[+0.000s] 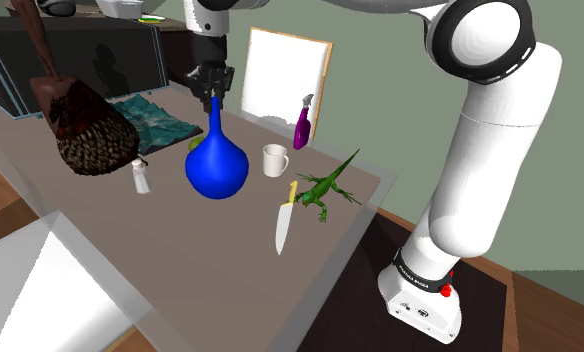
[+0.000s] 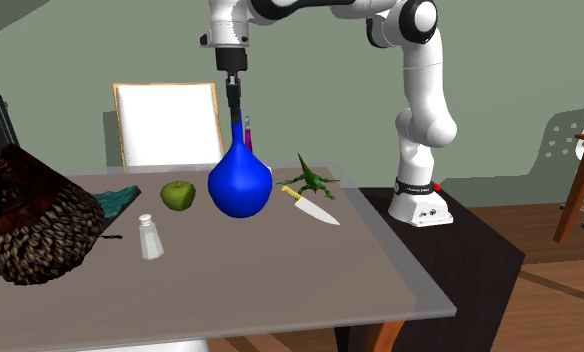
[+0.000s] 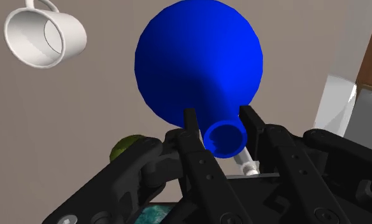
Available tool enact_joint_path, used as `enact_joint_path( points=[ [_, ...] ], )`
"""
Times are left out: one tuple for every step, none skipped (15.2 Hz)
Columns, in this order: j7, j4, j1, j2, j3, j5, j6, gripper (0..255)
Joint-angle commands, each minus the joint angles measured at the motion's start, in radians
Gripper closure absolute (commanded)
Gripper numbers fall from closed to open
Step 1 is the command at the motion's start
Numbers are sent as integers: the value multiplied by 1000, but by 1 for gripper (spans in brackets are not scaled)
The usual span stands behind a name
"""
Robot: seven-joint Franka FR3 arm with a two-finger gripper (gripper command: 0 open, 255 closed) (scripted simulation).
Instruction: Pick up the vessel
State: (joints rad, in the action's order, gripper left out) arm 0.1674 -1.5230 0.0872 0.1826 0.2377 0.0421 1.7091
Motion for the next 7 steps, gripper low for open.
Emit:
enact_joint_path(
  points=[
    [0,29,1,0,1,0,-27,255],
    [1,46,2,3,1,1,-42,255],
    [1,63,2,5,1,1,-56,255],
    [1,80,3,8,1,2,-71,255],
    [1,98,4,11,2,3,-86,255],
    [1,100,4,12,2,3,-88,255],
    [1,101,4,12,2,3,-88,255]
  ],
)
